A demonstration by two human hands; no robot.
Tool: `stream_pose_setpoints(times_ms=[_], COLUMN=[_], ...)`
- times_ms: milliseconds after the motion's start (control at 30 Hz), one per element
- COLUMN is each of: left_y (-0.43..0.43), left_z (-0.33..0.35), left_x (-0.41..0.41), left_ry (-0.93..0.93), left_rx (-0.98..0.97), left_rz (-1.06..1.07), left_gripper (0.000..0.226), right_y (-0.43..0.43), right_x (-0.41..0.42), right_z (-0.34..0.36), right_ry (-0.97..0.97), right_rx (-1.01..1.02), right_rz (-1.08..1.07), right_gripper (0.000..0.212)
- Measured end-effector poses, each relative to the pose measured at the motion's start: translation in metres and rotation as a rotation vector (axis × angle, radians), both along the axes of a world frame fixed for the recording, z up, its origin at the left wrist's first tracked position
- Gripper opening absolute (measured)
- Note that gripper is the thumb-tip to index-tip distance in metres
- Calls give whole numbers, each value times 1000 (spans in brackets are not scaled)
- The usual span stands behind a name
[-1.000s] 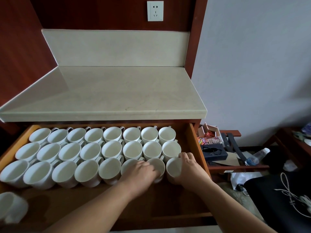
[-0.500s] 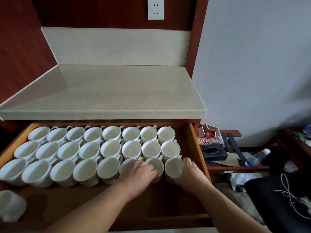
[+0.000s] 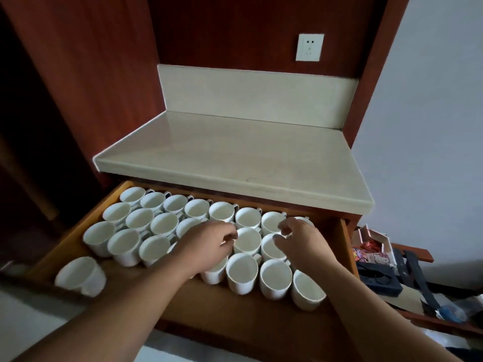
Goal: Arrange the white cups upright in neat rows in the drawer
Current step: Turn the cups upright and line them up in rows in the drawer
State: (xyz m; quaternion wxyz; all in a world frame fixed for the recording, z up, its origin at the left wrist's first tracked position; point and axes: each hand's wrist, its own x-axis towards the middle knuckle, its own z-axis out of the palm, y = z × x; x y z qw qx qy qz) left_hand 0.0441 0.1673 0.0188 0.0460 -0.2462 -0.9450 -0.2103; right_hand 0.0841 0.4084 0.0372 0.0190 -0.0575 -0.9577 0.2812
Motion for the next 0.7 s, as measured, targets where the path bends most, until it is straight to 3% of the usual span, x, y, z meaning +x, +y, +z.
stream_pose_setpoints(times_ms=[133, 267, 367, 533, 700], left_y=[-87, -183, -242, -312, -346], left_z=[21, 26, 25, 20, -5], left_x=[0, -2, -6, -19, -39], left_ry=[-85, -239, -357, -411, -274], left_rx=[-6, -233, -462, -523, -578], left_rz=[216, 302, 294, 190, 59], left_gripper=[13, 7, 12, 19, 17], right_y=[-64, -139, -199, -301, -381], right_x=[-25, -33, -37, -54, -64], right_z=[7, 7, 7, -6, -38], right_ry=[-70, -180, -220, -437, -764], right_rx=[-123, -271, -325, -419, -219], right_rz=[114, 232, 295, 308, 354], right_gripper=[19, 13, 17, 18, 43])
